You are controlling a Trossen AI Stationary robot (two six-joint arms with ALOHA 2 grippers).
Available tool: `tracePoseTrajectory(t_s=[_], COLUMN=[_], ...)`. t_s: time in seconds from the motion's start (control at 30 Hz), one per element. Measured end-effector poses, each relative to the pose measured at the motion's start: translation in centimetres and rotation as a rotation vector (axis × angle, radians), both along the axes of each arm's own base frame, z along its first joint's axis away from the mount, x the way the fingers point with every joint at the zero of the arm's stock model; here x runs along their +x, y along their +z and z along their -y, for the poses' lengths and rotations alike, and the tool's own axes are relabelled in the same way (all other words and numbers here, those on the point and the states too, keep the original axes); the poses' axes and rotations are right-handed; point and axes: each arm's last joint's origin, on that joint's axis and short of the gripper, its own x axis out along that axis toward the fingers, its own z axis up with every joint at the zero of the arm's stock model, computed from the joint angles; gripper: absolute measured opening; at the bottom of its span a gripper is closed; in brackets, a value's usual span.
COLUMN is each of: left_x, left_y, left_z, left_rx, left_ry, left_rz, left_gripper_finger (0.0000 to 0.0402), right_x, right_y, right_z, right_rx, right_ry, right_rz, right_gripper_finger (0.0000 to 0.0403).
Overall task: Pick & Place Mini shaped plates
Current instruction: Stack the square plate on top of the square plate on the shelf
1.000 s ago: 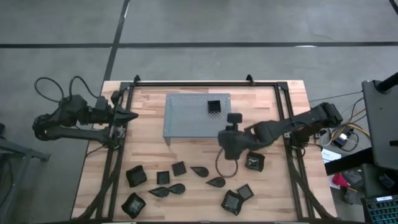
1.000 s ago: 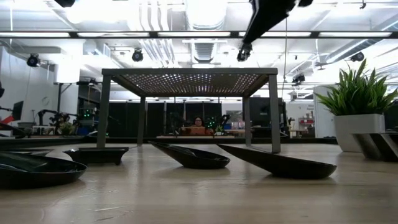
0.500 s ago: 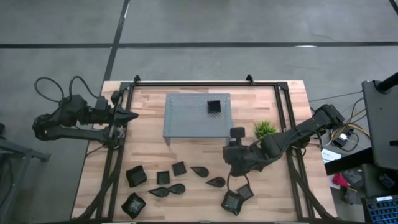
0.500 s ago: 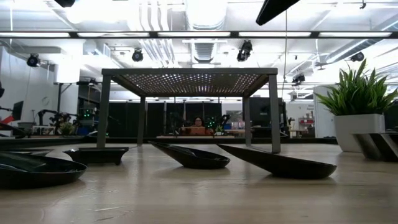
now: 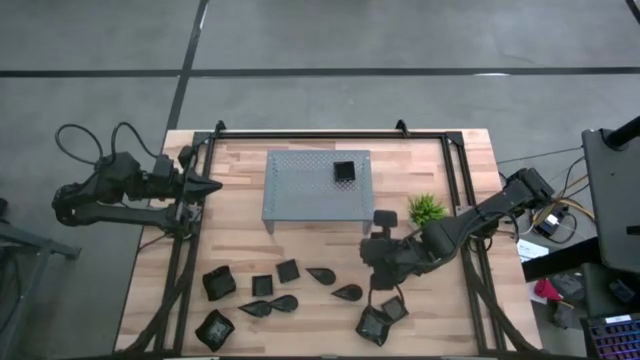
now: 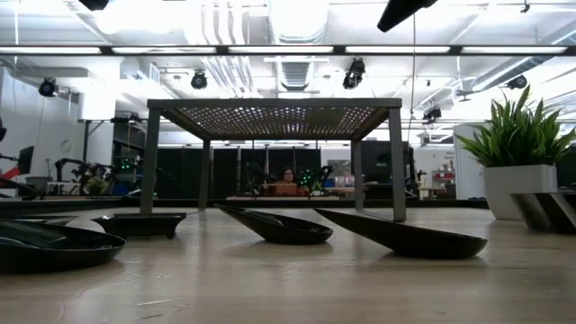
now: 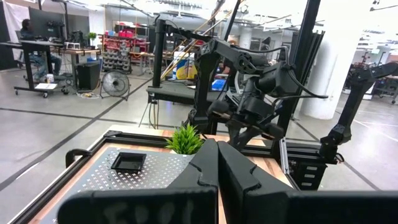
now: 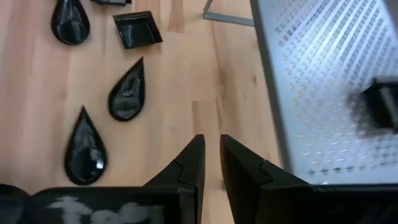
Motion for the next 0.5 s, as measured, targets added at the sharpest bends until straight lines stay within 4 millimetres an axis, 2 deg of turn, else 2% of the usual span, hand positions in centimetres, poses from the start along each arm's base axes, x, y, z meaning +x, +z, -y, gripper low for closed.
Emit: tracePoseTrajectory(t_s=[0.5], left_x=[0.0], left_y=[0.0], left_z=[0.0], left_rx=[0.0], left_ry=[0.0], left_rz=[0.0], left_gripper_finger=[0.0], right_x=[-0.1], right_y=[-0.1], right_z=[-1.1], right_rx=[0.194], right_ry=[0.023], right_rz=[-0.013], right_gripper_finger=[0.0054])
